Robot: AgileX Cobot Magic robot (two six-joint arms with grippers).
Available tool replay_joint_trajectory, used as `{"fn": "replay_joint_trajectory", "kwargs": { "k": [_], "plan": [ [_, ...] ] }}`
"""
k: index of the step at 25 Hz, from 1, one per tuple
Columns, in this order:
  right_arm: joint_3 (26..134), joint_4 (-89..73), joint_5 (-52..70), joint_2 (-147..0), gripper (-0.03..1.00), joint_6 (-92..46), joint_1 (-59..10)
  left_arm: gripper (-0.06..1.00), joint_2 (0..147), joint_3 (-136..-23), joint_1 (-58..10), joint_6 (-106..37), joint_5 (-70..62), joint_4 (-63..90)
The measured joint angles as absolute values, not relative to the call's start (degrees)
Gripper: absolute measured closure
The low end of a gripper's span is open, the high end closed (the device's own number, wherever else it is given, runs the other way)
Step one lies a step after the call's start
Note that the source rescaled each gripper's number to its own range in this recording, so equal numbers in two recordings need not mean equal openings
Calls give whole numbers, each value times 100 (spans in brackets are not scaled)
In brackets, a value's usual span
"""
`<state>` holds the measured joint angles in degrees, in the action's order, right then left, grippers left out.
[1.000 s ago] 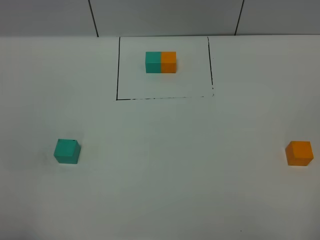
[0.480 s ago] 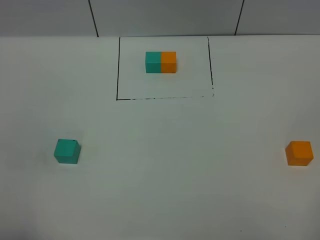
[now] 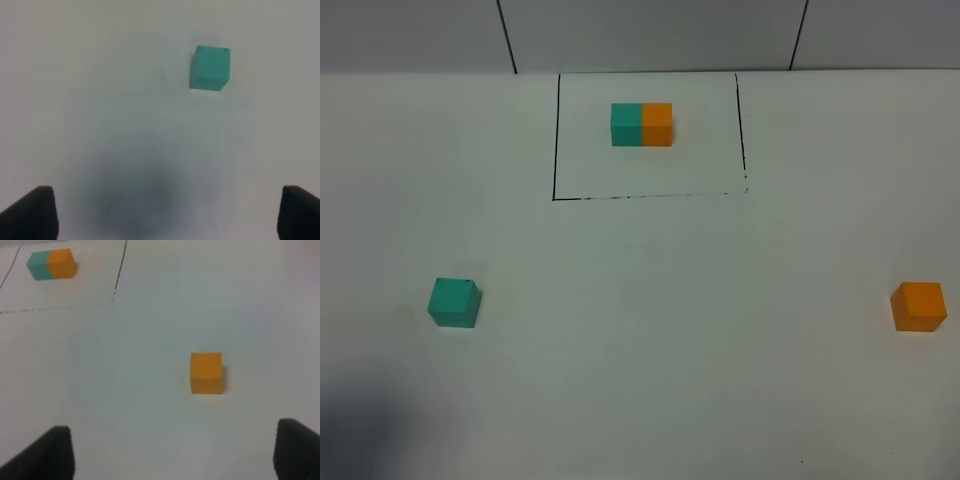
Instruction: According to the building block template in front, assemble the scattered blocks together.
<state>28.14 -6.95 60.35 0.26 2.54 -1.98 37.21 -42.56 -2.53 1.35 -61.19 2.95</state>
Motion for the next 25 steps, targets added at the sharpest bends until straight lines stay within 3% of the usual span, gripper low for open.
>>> {"fn": "replay_joint_trajectory", "kwargs": {
  "k": [11, 19, 25],
  "plan": [
    [2814, -693, 6035, 26, 7, 248, -198, 16, 7331, -5148, -407, 140, -5892, 930],
    [2814, -693, 6035, 26, 7, 248, -198, 18, 8620, -5653, -1238, 604, -5453, 141],
    [2814, -693, 6035, 26, 8, 248, -198, 19, 9123, -5667, -1301, 737, -4906, 0]
  ]
}}
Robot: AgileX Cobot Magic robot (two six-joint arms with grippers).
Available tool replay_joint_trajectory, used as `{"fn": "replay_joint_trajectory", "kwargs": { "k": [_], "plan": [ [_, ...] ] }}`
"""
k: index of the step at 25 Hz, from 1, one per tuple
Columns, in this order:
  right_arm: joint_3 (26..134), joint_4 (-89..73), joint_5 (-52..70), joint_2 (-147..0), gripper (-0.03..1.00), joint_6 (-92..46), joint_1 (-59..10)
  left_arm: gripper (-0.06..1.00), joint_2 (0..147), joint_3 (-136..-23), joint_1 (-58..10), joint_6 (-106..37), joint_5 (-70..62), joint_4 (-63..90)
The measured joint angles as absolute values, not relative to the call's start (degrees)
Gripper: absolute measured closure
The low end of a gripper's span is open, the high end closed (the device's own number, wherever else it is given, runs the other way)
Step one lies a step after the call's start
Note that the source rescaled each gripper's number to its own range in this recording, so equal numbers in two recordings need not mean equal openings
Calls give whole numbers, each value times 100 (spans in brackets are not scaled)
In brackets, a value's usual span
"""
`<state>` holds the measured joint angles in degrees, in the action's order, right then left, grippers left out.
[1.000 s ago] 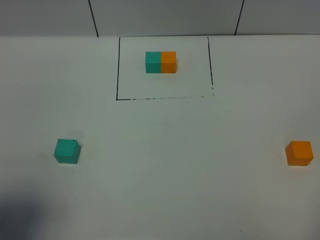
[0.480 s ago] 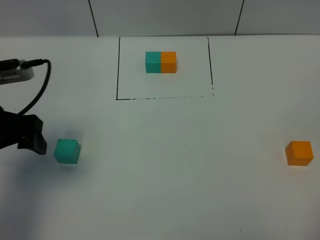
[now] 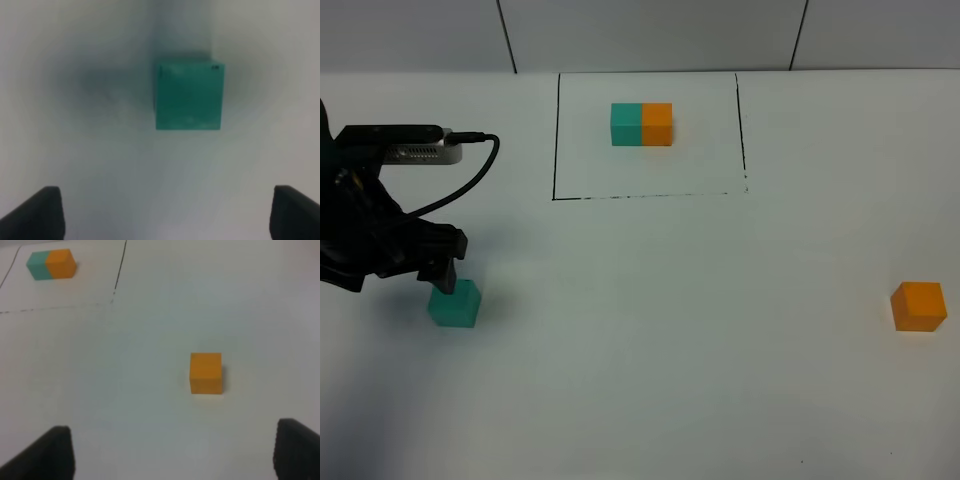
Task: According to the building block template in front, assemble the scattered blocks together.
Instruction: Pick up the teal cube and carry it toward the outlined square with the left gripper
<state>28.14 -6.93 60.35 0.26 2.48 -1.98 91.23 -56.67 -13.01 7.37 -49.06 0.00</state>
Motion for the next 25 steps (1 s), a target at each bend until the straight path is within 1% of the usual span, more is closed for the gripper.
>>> {"fn": "replay_joint_trajectory", "kwargs": {
  "k": [4, 11, 25],
  "plan": [
    [2814, -693, 6035, 26, 8, 253, -198, 19, 9525, -5684, -1302, 741, -4629, 87],
    [2814, -693, 6035, 26, 8, 253, -198, 19, 10186, -5686, -1499, 642, -4342, 106],
    [2814, -693, 6035, 26, 8, 253, -198, 20, 10811, -5700, -1499, 775, -3704, 120]
  ]
}}
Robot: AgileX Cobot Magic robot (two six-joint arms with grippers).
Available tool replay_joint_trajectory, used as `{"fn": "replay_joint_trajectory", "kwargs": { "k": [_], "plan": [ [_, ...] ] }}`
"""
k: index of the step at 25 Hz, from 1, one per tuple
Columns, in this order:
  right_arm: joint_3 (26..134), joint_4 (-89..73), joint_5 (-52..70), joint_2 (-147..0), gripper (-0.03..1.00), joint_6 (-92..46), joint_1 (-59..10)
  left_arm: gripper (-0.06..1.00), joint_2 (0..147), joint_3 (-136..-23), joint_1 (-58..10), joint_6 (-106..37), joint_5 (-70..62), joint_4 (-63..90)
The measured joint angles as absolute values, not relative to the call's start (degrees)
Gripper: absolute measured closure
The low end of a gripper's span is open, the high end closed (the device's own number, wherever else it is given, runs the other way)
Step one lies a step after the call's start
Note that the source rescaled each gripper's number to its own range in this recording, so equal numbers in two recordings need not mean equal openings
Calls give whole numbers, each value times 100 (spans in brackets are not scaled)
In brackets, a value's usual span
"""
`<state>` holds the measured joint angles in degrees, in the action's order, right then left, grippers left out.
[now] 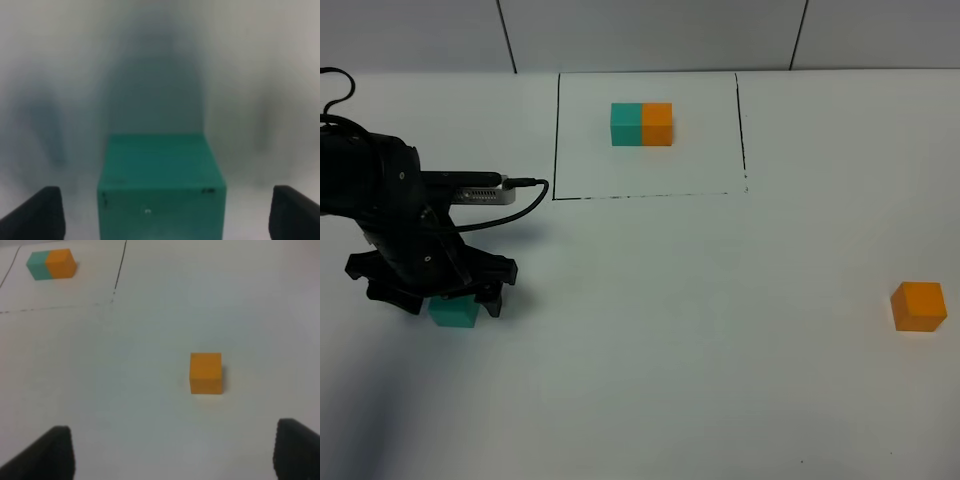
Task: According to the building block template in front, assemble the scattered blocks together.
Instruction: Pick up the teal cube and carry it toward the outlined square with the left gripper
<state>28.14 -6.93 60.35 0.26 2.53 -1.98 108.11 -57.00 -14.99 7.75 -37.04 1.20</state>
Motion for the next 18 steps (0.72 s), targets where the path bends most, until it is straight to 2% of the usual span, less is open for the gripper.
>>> {"fn": "replay_joint_trajectory", "kwargs": {
  "k": [6, 9, 11, 12, 13, 15, 18],
  "plan": [
    [2814, -693, 6035, 26, 8, 253, -198, 23, 11030, -5707, -1499, 779, -3659, 120],
    [2814, -688, 6035, 26, 8, 253, -198, 29, 11042, -5707, -1499, 779, -3654, 120],
    [2814, -688, 6035, 26, 8, 253, -198, 42, 11042, -5707, -1499, 779, -3661, 120],
    [2814, -688, 6035, 26, 8, 253, -198, 53, 11042, -5707, -1499, 779, -3661, 120],
    [2814, -688, 6035, 26, 8, 253, -198, 65, 11042, -5707, -1503, 779, -3666, 120],
    [2814, -688, 6035, 26, 8, 253, -198, 94, 11042, -5707, -1503, 779, -3695, 120],
    [2814, -688, 6035, 26, 8, 253, -198, 93, 11042, -5715, -1504, 718, -3754, 115]
  ]
}}
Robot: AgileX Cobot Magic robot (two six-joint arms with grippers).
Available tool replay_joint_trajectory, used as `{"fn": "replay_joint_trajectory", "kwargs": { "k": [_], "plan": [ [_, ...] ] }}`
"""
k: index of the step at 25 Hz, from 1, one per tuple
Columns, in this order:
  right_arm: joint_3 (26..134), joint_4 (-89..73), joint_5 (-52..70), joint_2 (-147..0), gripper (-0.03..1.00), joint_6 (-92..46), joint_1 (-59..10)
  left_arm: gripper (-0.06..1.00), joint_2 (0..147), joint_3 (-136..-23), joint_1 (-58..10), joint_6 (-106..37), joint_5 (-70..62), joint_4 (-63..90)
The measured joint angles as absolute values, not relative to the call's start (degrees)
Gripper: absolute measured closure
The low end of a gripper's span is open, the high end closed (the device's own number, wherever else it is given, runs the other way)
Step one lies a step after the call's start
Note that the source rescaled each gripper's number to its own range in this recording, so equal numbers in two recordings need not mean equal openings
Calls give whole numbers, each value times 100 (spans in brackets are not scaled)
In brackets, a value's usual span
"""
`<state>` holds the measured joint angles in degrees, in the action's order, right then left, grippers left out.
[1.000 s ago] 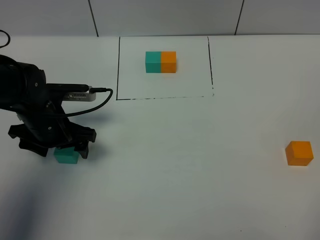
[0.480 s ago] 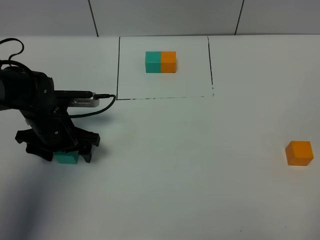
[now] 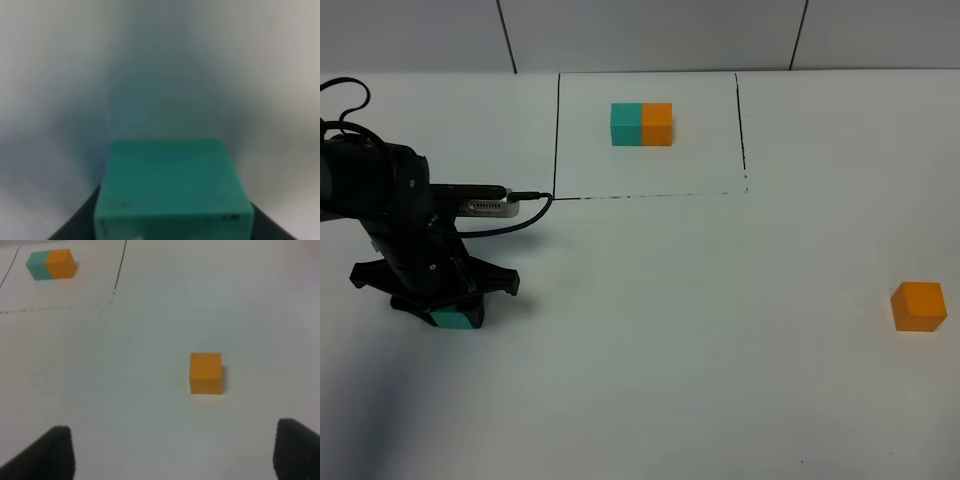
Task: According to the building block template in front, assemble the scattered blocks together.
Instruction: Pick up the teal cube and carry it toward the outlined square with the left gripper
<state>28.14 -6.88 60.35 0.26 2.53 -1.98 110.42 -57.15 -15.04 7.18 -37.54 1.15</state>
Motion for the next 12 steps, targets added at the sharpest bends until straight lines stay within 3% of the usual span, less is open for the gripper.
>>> {"fn": "replay_joint_trajectory", "kwargs": {
  "k": [5, 12],
  "plan": [
    [2814, -688, 6035, 26, 8, 253, -198, 93, 11042, -6019, -1530, 106, -4070, 108],
    [2814, -688, 6035, 26, 8, 253, -198, 93, 11200, -7333, -1778, -2025, -4916, 120]
  ]
}}
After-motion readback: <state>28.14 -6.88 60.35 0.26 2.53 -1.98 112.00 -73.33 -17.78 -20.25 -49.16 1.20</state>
